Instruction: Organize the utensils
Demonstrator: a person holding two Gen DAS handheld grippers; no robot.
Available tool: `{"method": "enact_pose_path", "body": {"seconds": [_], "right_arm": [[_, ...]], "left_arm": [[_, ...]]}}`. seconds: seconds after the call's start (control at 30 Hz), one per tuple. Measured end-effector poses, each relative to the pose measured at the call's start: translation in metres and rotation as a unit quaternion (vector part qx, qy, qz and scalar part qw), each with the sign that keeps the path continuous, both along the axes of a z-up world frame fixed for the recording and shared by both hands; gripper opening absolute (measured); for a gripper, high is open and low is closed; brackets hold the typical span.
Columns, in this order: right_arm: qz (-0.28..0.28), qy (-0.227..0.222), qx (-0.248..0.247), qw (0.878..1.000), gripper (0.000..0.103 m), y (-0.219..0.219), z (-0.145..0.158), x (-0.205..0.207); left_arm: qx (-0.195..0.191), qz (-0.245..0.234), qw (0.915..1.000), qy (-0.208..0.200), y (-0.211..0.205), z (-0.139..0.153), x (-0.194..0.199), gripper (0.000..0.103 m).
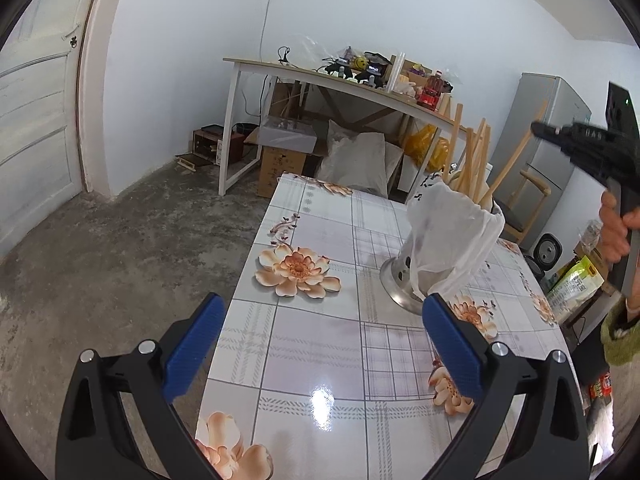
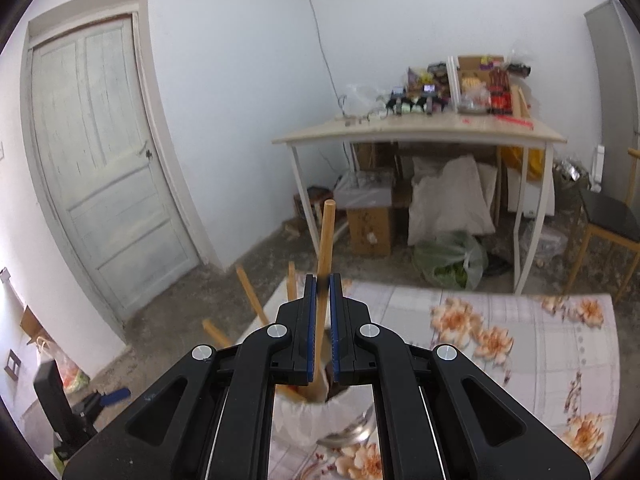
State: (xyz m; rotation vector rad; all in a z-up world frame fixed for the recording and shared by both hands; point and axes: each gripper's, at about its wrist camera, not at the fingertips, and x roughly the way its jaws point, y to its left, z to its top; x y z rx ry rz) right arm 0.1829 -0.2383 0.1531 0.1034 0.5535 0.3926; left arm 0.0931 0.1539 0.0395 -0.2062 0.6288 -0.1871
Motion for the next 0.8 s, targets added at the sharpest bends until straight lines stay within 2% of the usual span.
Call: {"method": "enact_pose_path", "body": {"seconds": [0.2, 0.27, 0.5, 0.57, 0.67, 0.8], "right_arm": [[0.014, 0.053, -0.016, 0.998, 0.009, 0.009, -0.031, -0.003], [0.016, 0.056, -0.006, 0.998, 0.021, 0.007, -0.031, -0.009], [0.012, 0.045, 0.024, 0.999, 0.037, -0.009, -0.023, -0.045], [0.009, 0.041, 0.037, 0.998, 0.048, -0.015, -0.022, -0.060], [0.003, 0.041, 0.052, 0.998, 0.057, -0.021, -0.028, -0.085], [-0.016, 0.039, 0.046, 0.998, 0.065, -0.023, -0.037, -0.121]], "left_arm": [[0.002, 0.006, 1.0000, 0.000, -0.006, 0.002, 0.000, 0.097], [0.003, 0.011, 0.9999, 0.000, -0.008, 0.003, -0.002, 0.097], [0.004, 0.013, 0.9998, -0.016, -0.019, 0.016, -0.011, 0.097], [0.002, 0.010, 0.9997, -0.023, -0.023, 0.021, -0.016, 0.097], [-0.005, 0.004, 0.9995, -0.032, -0.030, 0.027, -0.023, 0.097], [0.000, 0.019, 0.9992, -0.036, -0.042, 0.034, -0.032, 0.097]]}}
